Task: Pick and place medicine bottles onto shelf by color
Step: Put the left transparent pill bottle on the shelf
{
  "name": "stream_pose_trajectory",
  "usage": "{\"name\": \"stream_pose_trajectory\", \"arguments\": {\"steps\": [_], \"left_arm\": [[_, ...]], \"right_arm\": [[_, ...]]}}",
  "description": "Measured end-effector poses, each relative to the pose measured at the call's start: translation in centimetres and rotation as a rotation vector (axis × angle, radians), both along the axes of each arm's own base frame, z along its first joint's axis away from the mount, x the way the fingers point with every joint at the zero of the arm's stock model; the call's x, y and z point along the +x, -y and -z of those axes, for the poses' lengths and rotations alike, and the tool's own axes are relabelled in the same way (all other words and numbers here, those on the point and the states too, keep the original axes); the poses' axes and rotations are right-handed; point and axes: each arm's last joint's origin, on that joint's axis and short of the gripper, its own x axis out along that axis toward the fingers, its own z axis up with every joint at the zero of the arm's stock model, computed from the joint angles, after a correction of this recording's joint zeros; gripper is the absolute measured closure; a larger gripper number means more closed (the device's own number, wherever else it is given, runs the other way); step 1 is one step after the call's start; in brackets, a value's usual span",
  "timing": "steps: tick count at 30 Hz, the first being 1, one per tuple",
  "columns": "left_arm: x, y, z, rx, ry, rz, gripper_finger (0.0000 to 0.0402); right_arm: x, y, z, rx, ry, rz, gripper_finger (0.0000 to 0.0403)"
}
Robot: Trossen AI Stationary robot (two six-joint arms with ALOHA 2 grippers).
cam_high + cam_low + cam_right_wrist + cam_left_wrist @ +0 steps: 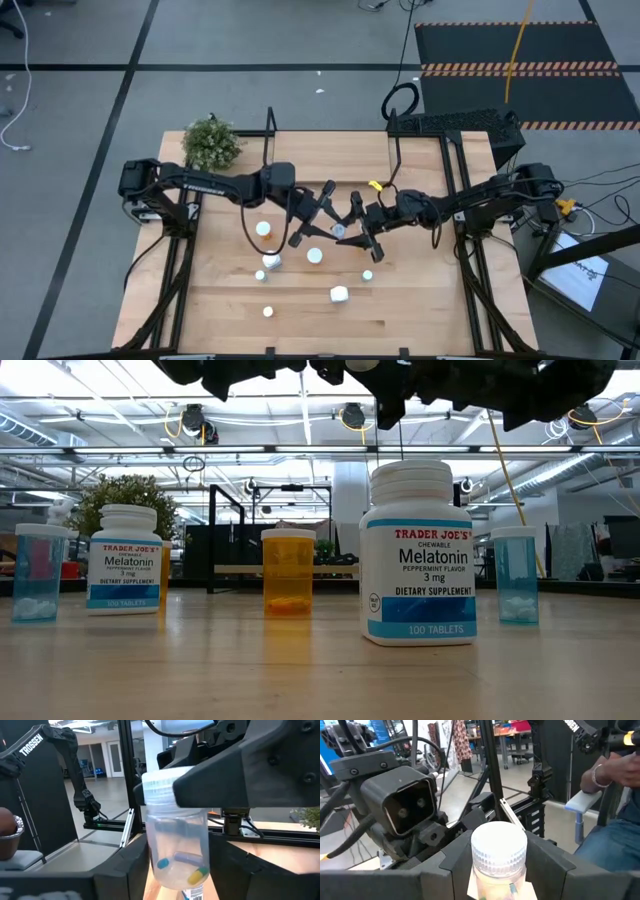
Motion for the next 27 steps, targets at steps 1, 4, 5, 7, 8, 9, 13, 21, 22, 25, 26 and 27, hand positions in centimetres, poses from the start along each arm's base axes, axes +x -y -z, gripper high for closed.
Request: {"name": "stream_pose_trajectory", "arguments": {"steps": [1,4,5,7,8,9,13,21,22,25,26,27], "left_arm": [[0.0,0.0,0.0,0.002,0.001,-0.016,0.0229],[0.1,0.1,0.0,0.004,-0.002,-0.065,0.0210],[0.1,0.1,0.0,0.005,-0.003,-0.072,0.0202],[0.1,0.1,0.0,0.004,-0.004,-0.078,0.0188],[0.1,0.1,0.0,0.001,-0.005,-0.079,0.0181],[0.1,0.1,0.0,-0.002,-0.007,-0.081,0.0175],[0.1,0.1,-0.1,-0.021,-0.018,-0.095,0.0156],[-0.8,0.9,-1.1,-0.006,-0.045,-0.214,0.0131],[-1.0,1.1,-1.3,-0.002,-0.055,-0.230,0.0128],[-1.4,1.7,-1.8,0.007,-0.048,-0.289,0.0120],[-1.6,1.8,-2.0,0.010,-0.055,-0.307,0.0117],[-1.9,2.0,-2.0,0.018,-0.077,-0.327,0.0115]], "right_arm": [[0.0,0.0,0.0,0.000,-0.002,0.000,0.0236],[0.0,0.0,0.2,-0.012,-0.013,0.001,0.0244],[0.0,0.0,0.2,-0.012,-0.017,0.002,0.0246],[0.0,0.0,0.2,-0.012,-0.018,0.002,0.0245],[0.0,0.0,0.2,-0.012,-0.018,0.002,0.0244],[0.0,0.0,0.2,-0.012,-0.018,0.002,0.0243],[0.0,0.0,0.2,-0.012,-0.018,0.002,0.0242],[0.0,0.1,0.2,-0.011,-0.018,0.032,0.0242],[0.0,0.1,0.3,-0.013,-0.024,0.035,0.0242],[0.0,0.2,0.4,-0.018,-0.038,0.059,0.0242],[0.0,0.2,0.4,-0.019,-0.037,0.060,0.0242],[0.0,0.2,0.4,-0.021,-0.038,0.061,0.0242]]}}
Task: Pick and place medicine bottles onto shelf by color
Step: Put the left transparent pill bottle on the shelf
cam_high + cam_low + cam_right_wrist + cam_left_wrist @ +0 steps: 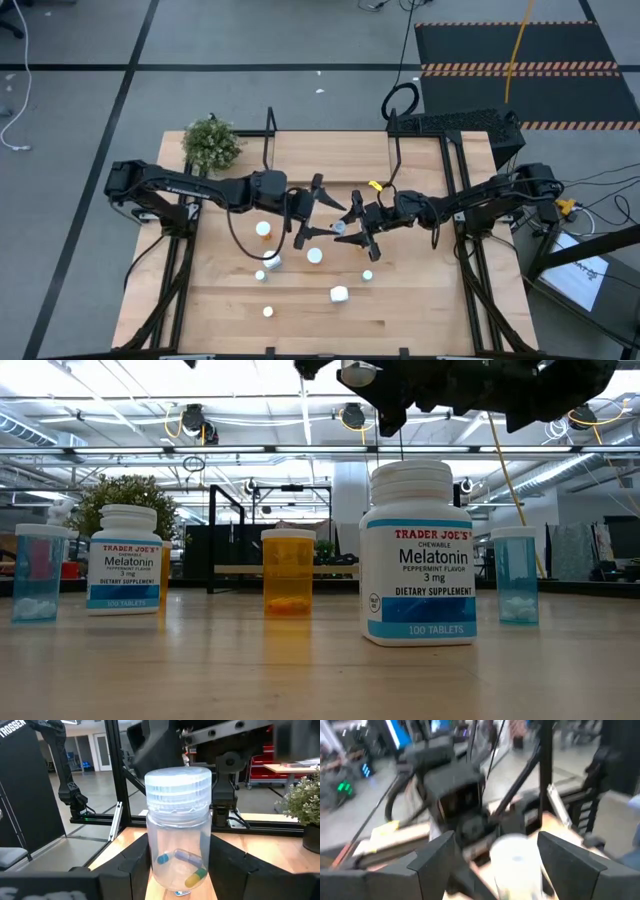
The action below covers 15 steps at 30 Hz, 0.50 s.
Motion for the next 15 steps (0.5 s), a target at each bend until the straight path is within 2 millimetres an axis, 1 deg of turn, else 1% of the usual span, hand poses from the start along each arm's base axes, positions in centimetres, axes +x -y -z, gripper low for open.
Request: {"name": "stream_pose_trajectory", "arguments": {"steps": [3,5,12,15], "left_arm": [[-0.3,0.5,-0.1,0.013,-0.019,-0.062,0.0113],[-0.8,0.8,-0.2,0.012,-0.048,-0.097,0.0112],[-1.6,1.7,-1.2,-0.027,-0.030,-0.230,0.0112],[-2.0,2.1,-1.7,-0.034,-0.013,-0.295,0.0112]], "right_arm": [[0.0,0.0,0.0,-0.006,0.001,0.002,0.0242],[-0.1,0.0,-0.2,-0.006,0.000,0.005,0.0241],[-1.4,0.5,-1.5,-0.095,-0.019,0.199,0.0241],[-1.9,0.7,-2.0,-0.134,-0.032,0.244,0.0241]]}}
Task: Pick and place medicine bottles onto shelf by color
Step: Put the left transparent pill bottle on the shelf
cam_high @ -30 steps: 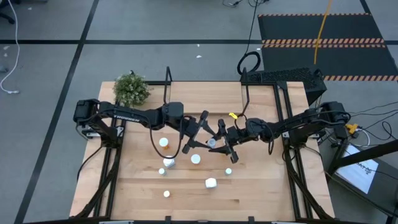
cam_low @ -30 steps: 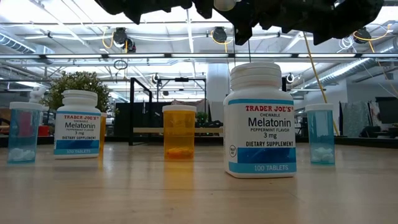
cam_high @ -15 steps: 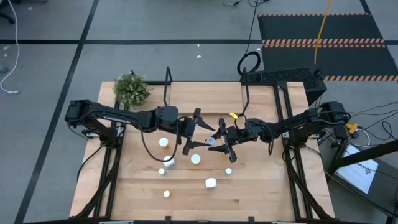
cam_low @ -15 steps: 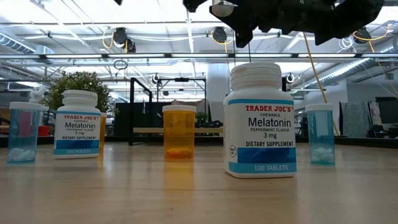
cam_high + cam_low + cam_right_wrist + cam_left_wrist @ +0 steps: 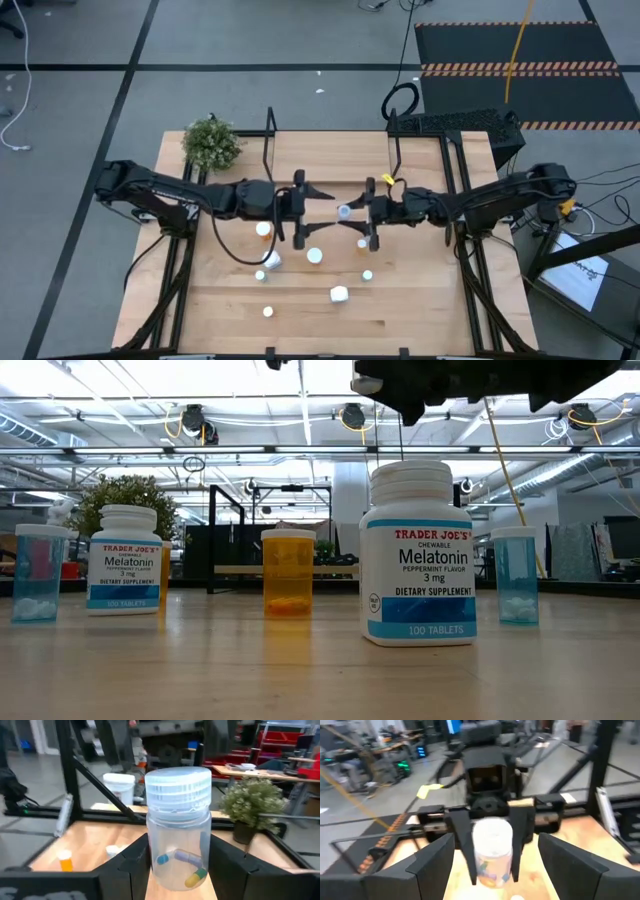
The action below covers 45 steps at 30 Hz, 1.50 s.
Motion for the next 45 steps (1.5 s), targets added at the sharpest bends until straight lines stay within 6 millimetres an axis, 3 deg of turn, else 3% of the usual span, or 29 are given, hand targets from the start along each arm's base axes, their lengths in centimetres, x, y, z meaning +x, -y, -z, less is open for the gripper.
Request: {"name": "stream_pose_trajectory", "arguments": {"steps": [5,17,23,30,35,40,45], "left_arm": [[-0.1,0.5,0.0,-0.020,0.004,-0.093,0.0112],[0.6,1.0,0.5,-0.067,0.053,-0.217,0.0112],[2.2,0.9,1.3,-0.064,0.142,-0.329,0.0112],[3.8,0.2,2.5,-0.097,0.229,-0.422,0.0112],[5.0,-0.1,3.9,-0.024,0.223,-0.478,0.0112],[6.2,-0.1,3.0,0.005,0.220,-0.529,0.0112],[7.8,0.2,1.5,0.029,0.076,-0.632,0.0112]], "right_arm": [[-0.5,0.1,-0.4,-0.057,-0.010,0.008,0.0241],[-0.6,1.0,-0.4,-0.145,-0.027,0.330,0.0241],[-0.7,1.4,-0.4,-0.150,-0.033,0.466,0.0241],[-0.7,1.5,-0.4,-0.144,-0.032,0.476,0.0241],[-0.7,1.6,-0.4,-0.145,-0.033,0.479,0.0241],[-0.7,1.7,-0.4,-0.150,-0.034,0.482,0.0241],[-0.7,1.9,-0.4,-0.149,-0.035,0.491,0.0241]]}}
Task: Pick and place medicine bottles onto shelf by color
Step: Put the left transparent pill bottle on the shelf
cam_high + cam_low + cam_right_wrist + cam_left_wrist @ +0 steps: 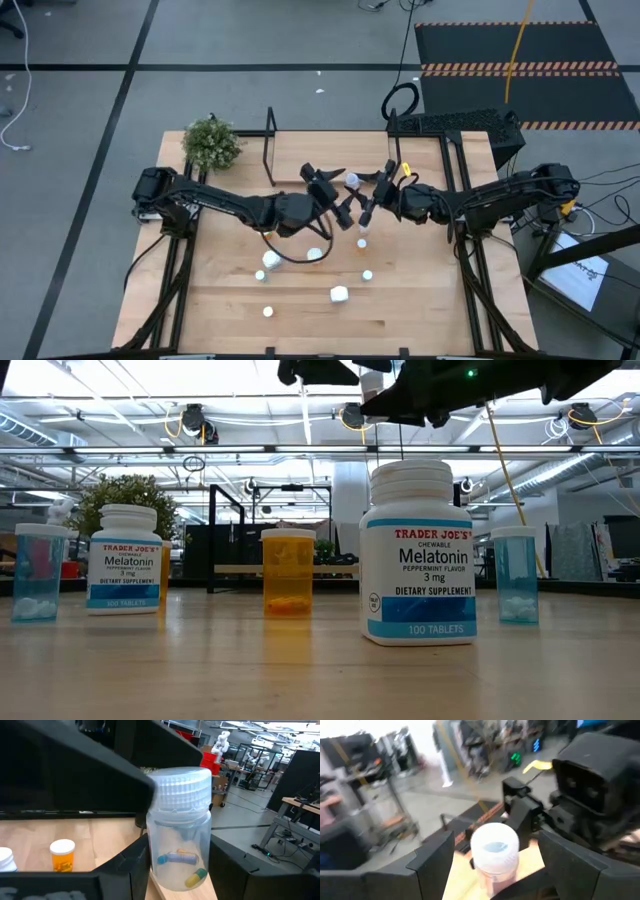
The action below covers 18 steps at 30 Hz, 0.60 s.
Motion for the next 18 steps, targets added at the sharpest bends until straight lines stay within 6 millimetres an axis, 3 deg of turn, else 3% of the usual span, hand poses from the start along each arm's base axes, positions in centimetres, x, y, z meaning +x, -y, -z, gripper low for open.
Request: {"name": "stream_pose_trajectory", "arguments": {"steps": [6,18], "left_arm": [[0.2,0.0,-1.9,-0.079,-0.063,-0.067,0.0112],[-0.2,-0.9,-3.2,-0.195,-0.182,-0.034,0.0112]], "right_arm": [[-0.1,0.2,0.3,0.006,-0.004,0.008,0.0241],[-0.1,0.2,0.5,-0.052,-0.047,0.001,0.0241]]}}
